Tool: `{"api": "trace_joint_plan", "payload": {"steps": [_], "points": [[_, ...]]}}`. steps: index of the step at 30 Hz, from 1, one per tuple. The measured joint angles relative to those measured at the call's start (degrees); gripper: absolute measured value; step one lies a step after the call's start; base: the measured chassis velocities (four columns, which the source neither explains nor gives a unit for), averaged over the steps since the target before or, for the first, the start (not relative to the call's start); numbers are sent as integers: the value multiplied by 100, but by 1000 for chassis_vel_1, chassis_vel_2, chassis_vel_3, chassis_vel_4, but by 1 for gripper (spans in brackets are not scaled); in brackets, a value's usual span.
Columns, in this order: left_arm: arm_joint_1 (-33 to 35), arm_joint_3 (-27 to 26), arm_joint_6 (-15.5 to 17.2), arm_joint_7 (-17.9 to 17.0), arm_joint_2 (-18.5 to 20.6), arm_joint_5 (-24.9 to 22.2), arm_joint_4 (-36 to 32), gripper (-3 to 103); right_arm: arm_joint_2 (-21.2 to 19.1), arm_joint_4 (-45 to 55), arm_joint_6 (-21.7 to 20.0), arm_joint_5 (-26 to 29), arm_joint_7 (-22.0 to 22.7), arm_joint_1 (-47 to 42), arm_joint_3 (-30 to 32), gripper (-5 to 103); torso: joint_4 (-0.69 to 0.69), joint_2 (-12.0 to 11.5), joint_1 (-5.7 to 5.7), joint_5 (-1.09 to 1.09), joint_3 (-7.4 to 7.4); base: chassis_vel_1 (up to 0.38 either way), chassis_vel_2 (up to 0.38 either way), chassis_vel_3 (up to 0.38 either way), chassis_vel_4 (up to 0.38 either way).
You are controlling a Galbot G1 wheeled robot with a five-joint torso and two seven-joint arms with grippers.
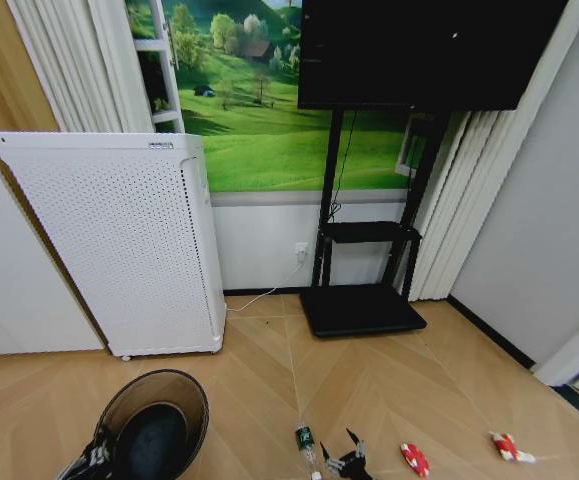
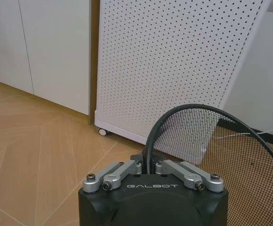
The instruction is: Pick up the trash bin and place the garbage on the floor into it.
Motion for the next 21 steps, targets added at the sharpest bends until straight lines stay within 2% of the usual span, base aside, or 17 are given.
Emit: {"api": "trace_joint_plan", "payload": {"steps": [8,9,12,21], "points": [[-92,31,40,-17,28,2,1,7,-30,33,33,-21,-2,-7,108,100,0,0,0,0,0,0,0,0,0],[-116,31,53,-37,39,-9,1,7,-21,32,33,-45,-3,-18,114,96,0,0,0,0,0,0,0,0,0],[-142,32,65,-53,54,-26,1,7,-17,34,32,-63,-6,-32,122,100,0,0,0,0,0,39,61,-53,-53],[-176,39,70,-48,65,-34,1,7,37,-85,121,-114,-105,-16,105,100,0,0,0,-1,-1,161,140,-147,-146]]}}
